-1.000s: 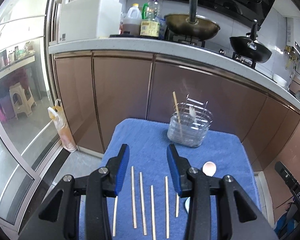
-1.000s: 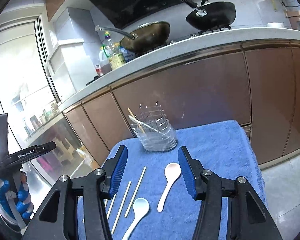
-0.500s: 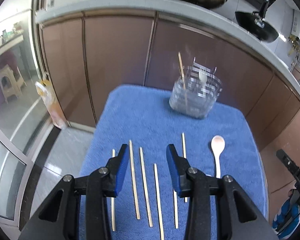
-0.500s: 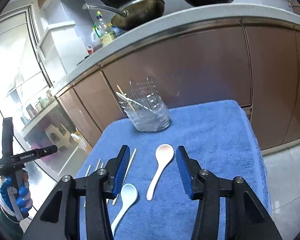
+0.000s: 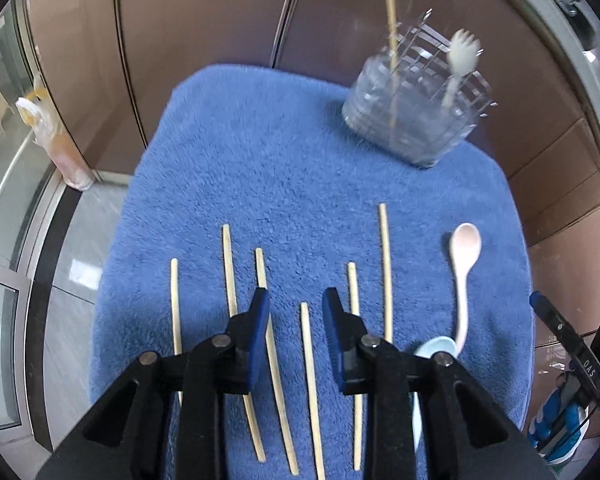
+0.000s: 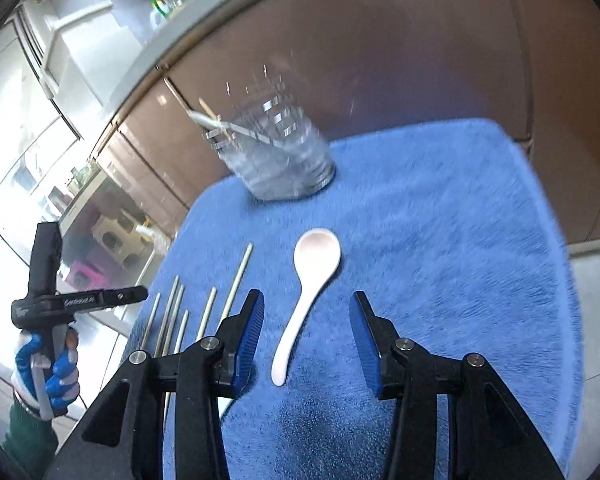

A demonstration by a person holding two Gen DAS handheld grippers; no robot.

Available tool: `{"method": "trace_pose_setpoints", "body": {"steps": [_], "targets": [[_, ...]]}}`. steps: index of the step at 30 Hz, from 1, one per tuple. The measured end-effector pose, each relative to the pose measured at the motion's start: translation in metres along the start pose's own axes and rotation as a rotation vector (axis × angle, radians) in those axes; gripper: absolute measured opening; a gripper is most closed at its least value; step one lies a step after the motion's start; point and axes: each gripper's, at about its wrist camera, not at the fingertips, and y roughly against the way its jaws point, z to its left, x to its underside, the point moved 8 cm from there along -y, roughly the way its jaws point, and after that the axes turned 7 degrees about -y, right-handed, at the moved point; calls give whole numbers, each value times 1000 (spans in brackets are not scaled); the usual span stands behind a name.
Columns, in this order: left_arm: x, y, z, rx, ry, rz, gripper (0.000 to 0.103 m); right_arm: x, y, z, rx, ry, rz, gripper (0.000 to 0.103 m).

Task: Organize utensils
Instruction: 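Grasp the white spoon with the right tool while the left tool grasps another wooden chopstick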

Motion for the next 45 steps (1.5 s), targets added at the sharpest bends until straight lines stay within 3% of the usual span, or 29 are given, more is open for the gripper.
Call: {"method": "trace_pose_setpoints", "body": {"steps": [5, 21, 28, 31, 36, 39, 43, 45], "targets": [[-10, -23, 7, -25, 0, 50, 24, -2, -26, -6, 14, 19, 68, 43], [-12, -64, 25, -60, 19, 172, 13, -12, -55, -16, 19, 24, 120, 43], [-13, -72, 26, -77, -12, 212, 11, -26, -75, -14, -54, 43, 203, 43], [-14, -75, 25, -88, -22, 223, 10, -37, -87, -18, -77, 27, 241, 35], [-16, -77, 20, -104, -36, 233, 10, -48, -109, -18, -147, 14, 332, 31], [-18, -78, 17, -114, -36, 241, 8, -50, -119, -14, -146, 49, 365, 29], [-20, -79, 17, -131, -33, 240, 6, -48, -132, -4, -122, 129, 403, 8], [-20, -77, 17, -138, -33, 235, 5, -45, -137, 0, -98, 176, 408, 6]]}}
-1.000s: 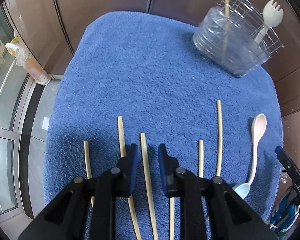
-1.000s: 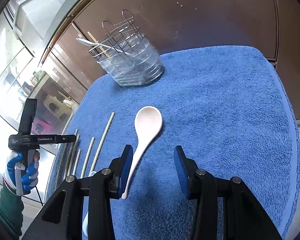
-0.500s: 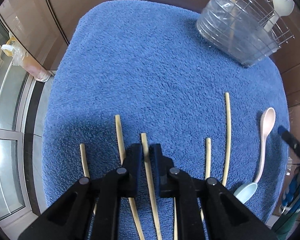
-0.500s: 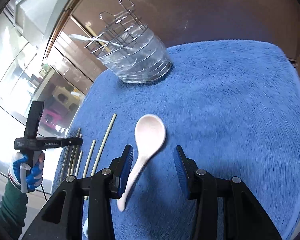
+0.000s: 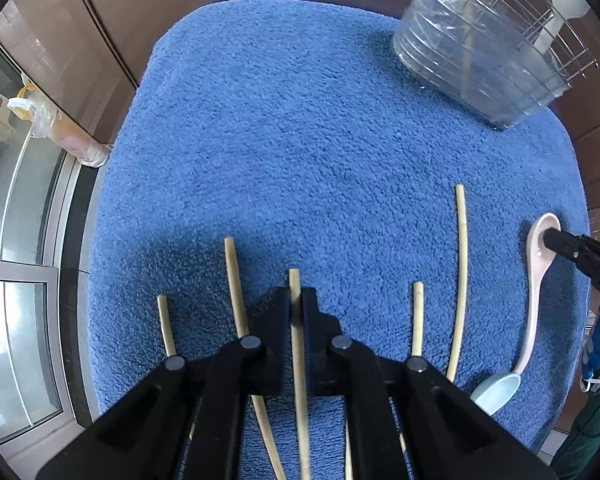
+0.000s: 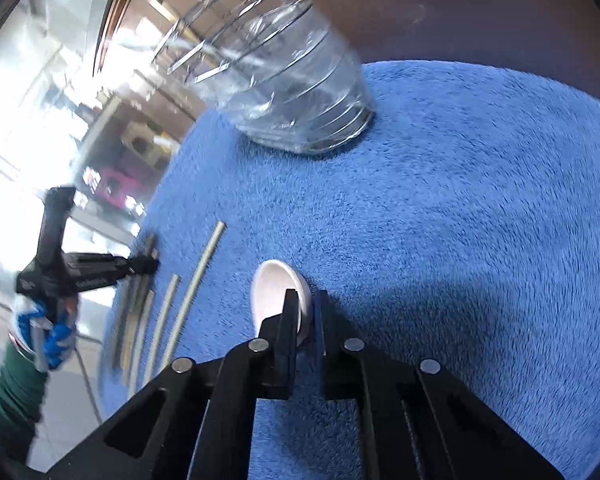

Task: Organize utensils
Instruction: 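Grasp the white spoon with the right tool while the left tool grasps another wooden chopstick, then lift the spoon and chopstick and carry both toward the wire holder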

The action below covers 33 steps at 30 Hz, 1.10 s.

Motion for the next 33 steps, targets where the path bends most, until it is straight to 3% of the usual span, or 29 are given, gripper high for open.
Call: {"method": "trace_pose_setpoints", "body": {"steps": [9, 22, 33], "targets": [[5, 23, -7, 0, 34, -112, 5, 16, 33, 11, 103, 82, -119, 6], [34, 111, -10, -49, 52, -391, 5, 82, 127, 37, 204, 10, -450, 6], [64, 169, -3, -15, 86, -525, 5, 119, 168, 56, 209, -29, -551, 6]]}}
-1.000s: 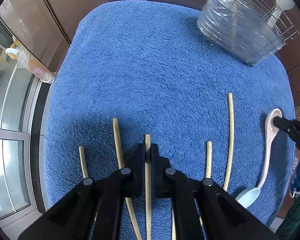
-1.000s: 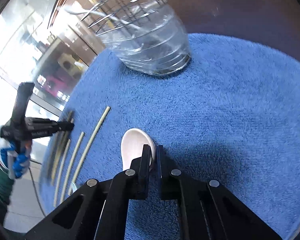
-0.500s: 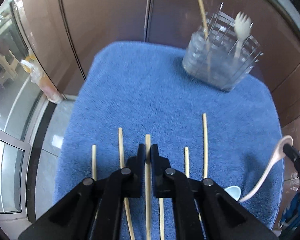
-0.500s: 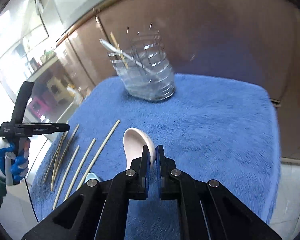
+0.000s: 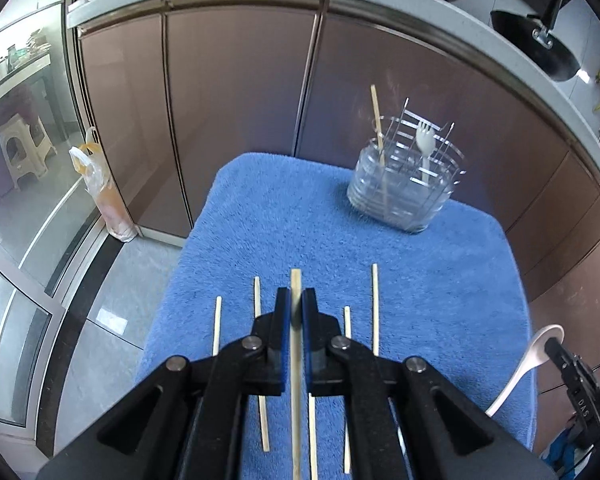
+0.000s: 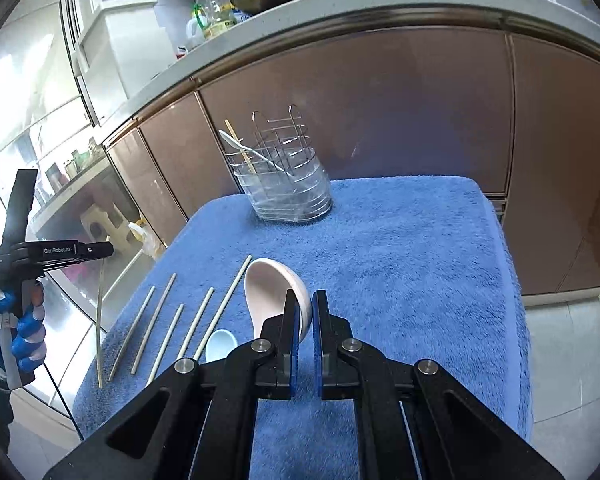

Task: Organize utensils
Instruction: 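Lift the spoon and chopstick and carry both toward the wire holder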

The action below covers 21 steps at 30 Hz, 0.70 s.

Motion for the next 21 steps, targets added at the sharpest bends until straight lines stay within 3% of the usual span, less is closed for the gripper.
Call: {"method": "trace_pose_setpoints", "body": {"steps": [21], "targets": [[3, 80, 7, 39, 49, -147, 5, 6, 58, 25, -12, 18, -102, 6]]}}
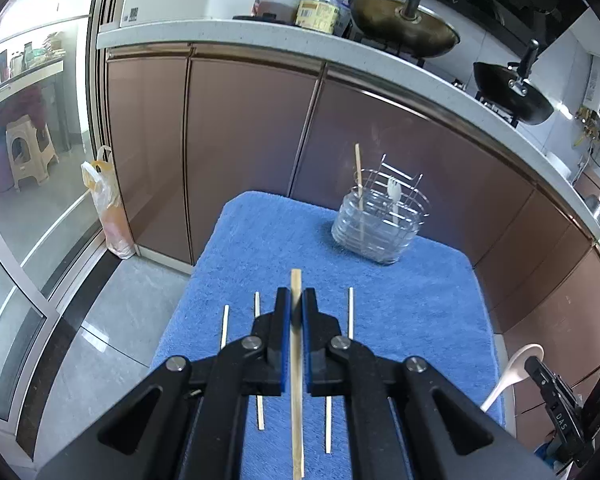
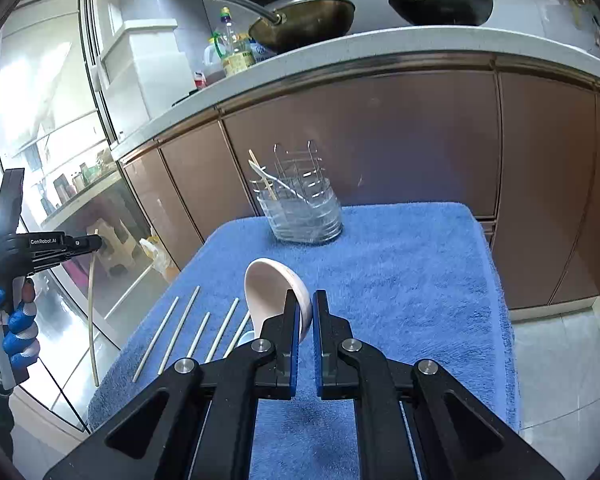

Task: Organize utensils
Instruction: 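Lift the spoon and chopstick and carry both toward the wire holder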

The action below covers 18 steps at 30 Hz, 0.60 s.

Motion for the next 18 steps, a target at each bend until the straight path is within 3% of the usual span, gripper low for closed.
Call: {"method": "trace_pose_setpoints", "body": {"steps": [18], "targets": [[-20, 33, -22, 54, -11, -86, 5, -15, 21, 3, -5, -3, -64, 6]]}}
